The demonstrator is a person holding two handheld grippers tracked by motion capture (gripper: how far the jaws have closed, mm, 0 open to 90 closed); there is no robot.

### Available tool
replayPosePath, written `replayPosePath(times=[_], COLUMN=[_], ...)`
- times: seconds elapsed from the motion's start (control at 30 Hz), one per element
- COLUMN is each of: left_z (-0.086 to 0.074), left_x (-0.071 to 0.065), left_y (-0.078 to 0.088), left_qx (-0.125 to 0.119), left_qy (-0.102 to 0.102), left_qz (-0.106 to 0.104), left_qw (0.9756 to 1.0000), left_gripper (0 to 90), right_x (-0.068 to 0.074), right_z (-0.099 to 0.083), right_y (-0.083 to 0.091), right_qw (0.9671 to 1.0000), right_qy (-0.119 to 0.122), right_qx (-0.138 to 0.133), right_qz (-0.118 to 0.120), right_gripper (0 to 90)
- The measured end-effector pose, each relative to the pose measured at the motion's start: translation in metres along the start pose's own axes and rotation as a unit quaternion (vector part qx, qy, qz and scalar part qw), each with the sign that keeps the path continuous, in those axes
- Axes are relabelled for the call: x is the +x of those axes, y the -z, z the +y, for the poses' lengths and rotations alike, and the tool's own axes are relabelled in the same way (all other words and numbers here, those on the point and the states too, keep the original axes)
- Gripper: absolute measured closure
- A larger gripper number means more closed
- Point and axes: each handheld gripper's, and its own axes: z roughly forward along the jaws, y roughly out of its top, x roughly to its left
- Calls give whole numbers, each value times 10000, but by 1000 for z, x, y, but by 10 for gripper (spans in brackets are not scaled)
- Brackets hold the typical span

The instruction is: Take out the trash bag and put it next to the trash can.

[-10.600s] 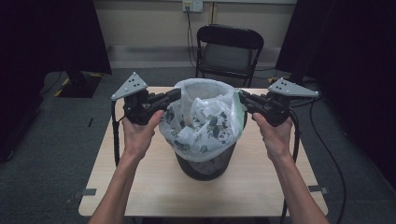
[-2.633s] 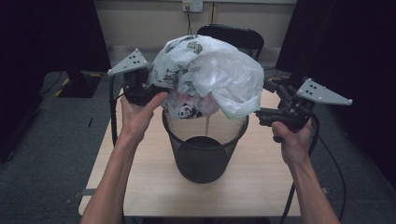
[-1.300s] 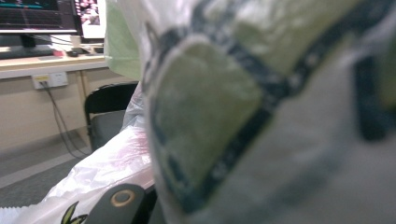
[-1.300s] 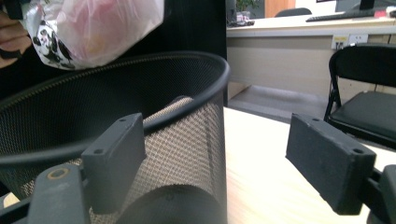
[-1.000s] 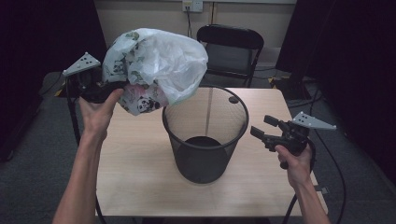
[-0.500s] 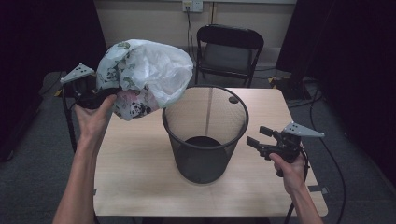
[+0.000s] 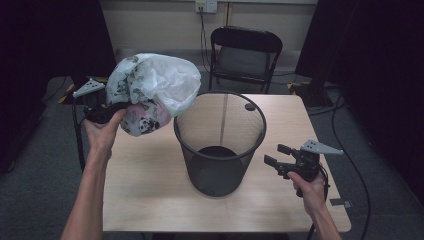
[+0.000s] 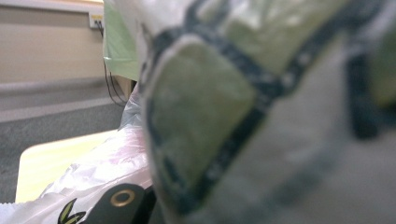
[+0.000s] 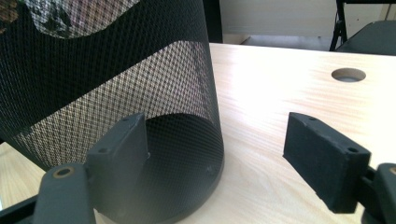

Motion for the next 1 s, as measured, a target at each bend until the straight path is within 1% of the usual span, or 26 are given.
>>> replayPosePath(times=[0.07, 0.2, 0.23, 0.27, 0.43, 0.53, 0.6, 0.63, 0.77, 0.83, 0.93, 1.0], left_z=[-5, -15, -18, -21, -40, -54, -63, -67, -83, -89, -97, -103], left_x=[3, 10, 11, 13, 21, 26, 29, 29, 33, 33, 31, 30], left_y=[-3, -7, -8, -9, -15, -19, -22, -24, -32, -35, -41, -46], left_qx=[70, 122, 134, 157, 322, 499, 566, 603, 782, 838, 921, 998], left_qy=[2, 95, 190, 243, 324, 330, 400, 419, 450, 466, 416, 416], left_qz=[75, 63, 12, -40, 96, 207, 210, 202, 296, 269, 247, 232], left_qw=[9999, 9999, 9997, 9996, 9989, 9980, 9974, 9971, 9955, 9950, 9946, 9939], left_gripper=[866, 867, 866, 866, 866, 867, 866, 866, 866, 866, 866, 865], right_x=[-1, -3, -3, -2, -2, -2, -3, -3, -4, -4, -5, -5], right_z=[-4, -11, -12, -13, -18, -21, -24, -25, -27, -27, -27, -28], right_y=[-1, -4, -5, -6, -12, -16, -18, -18, -18, -18, -17, -18], right_qw=[10000, 9999, 9999, 9999, 9997, 9994, 9991, 9990, 9989, 9990, 9990, 9989], right_qy=[-31, -76, -81, -79, -56, -31, -57, -47, -88, -76, -92, -80], right_qx=[38, 127, 138, 145, 252, 349, 414, 432, 452, 438, 424, 441], right_qz=[-52, -50, -45, -44, -40, -76, -65, -83, -99, -107, -109, -119], right_gripper=[209, 209, 208, 209, 209, 208, 208, 208, 208, 208, 208, 208])
